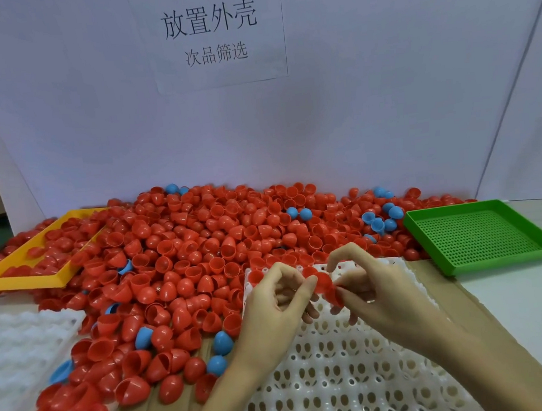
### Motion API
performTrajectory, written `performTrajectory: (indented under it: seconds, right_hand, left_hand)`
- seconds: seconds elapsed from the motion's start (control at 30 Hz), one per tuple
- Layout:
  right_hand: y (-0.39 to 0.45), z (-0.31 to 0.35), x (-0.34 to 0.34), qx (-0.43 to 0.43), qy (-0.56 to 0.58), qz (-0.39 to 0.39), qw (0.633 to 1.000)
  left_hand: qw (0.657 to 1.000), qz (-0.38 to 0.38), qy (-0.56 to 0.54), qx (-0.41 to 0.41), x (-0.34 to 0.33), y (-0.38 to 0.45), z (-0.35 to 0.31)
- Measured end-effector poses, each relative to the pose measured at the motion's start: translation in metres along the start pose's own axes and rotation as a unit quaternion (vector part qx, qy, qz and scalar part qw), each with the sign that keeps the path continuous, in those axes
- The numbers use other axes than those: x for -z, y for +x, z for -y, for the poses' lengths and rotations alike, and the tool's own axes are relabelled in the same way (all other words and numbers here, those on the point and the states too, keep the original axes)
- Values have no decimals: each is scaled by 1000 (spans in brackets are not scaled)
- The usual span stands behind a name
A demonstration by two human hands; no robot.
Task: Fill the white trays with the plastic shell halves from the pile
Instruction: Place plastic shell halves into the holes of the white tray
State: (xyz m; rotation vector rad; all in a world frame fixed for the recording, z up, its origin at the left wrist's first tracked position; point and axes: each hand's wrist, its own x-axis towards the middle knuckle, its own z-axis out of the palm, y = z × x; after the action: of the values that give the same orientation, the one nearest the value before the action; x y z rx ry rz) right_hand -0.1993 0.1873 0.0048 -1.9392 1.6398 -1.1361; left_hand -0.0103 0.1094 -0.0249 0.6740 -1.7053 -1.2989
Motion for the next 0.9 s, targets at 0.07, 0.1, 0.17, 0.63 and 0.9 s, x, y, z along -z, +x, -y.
performTrajectory:
  seconds: [0.07, 0.1, 0.17, 0.63, 0.9]
  right_hand:
    - [2, -1, 7, -17, -7, -10, 1000]
    - [4, -2, 12, -27, -14, -20, 999]
    - [9, -6, 22, -42, -38, -37, 998]
    - [70, -35, 7, -60, -281, 48, 957]
    - [101, -14, -6, -27, -287, 18, 957]
  left_hand:
    - [999, 4, 38, 2, 0, 0, -1]
    - [997, 6, 74, -4, 1, -1, -1]
    - [982, 21, 182, -37, 2, -2, 3]
    - [908, 124, 386, -107, 0, -3, 8]
    - [903, 121, 394, -117, -1, -3, 7]
